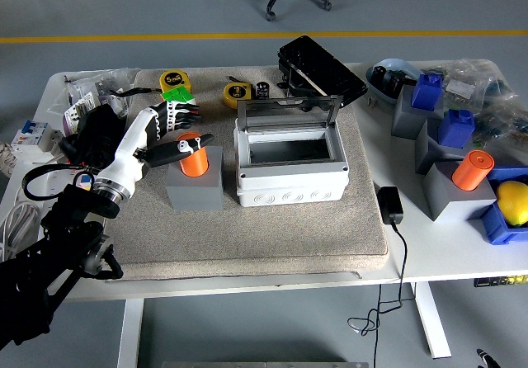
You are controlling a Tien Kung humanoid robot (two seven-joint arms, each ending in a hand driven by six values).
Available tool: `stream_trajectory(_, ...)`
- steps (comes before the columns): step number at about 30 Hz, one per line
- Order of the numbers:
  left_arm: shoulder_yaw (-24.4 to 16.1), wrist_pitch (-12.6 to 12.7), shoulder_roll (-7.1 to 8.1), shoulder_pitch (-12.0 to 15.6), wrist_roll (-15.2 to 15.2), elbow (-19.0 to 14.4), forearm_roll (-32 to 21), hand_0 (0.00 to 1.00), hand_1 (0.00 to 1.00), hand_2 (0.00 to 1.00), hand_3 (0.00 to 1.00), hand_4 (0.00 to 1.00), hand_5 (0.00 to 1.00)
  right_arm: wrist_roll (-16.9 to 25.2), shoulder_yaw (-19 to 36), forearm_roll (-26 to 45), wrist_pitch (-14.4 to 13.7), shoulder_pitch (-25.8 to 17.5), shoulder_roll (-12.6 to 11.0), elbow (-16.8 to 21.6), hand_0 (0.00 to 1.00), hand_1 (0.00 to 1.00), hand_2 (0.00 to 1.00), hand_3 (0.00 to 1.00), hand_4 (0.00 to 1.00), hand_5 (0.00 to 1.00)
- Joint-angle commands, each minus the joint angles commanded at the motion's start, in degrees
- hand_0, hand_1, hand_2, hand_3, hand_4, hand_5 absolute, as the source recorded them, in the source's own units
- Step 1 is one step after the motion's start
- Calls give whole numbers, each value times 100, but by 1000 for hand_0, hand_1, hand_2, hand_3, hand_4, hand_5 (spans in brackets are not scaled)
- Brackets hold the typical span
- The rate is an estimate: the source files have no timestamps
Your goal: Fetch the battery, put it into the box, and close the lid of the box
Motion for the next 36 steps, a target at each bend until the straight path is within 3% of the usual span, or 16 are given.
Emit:
stream_trajectory(8,193,60,-44,-61,-209,129,-343,704,716,655,706,998,179,-3,13,-7,-1,-12,4,4,662,640,650,539,884,444)
stream_trajectory(9,246,65,-45,-78,-226,145,-407,670,684,634,700,998,106,-1,16,-6,0,-14,8,3,662,640,650,539,884,445)
stream_trajectory(13,369,87,-58,-94,-299,170,-521,670,684,634,700,998,106,10,26,-17,2,-17,18,6,662,640,650,539,884,445)
stream_trajectory(14,404,117,-67,-102,-322,177,-532,642,644,599,645,998,46,10,26,-16,4,-14,19,6,662,640,650,539,884,444)
stream_trajectory(20,561,260,-91,-155,-326,226,-518,642,644,599,645,998,46,-3,33,-3,10,-16,16,4,662,640,650,539,884,444)
stream_trajectory(21,598,288,-93,-176,-338,247,-531,623,601,568,589,998,2,-5,36,-3,10,-17,12,5,662,640,650,539,884,444)
stream_trajectory(26,740,325,-109,-256,-374,371,-743,623,601,568,589,998,2,-14,29,1,12,-19,8,6,662,640,650,539,884,444)
stream_trajectory(27,768,331,-118,-270,-386,395,-791,563,564,547,551,998,2,-13,27,1,13,-19,9,6,665,640,650,539,884,444)
stream_trajectory(36,897,300,-170,-352,-444,515,-1112,529,521,533,537,990,2,-11,20,7,17,-15,19,6,662,640,650,539,884,443)
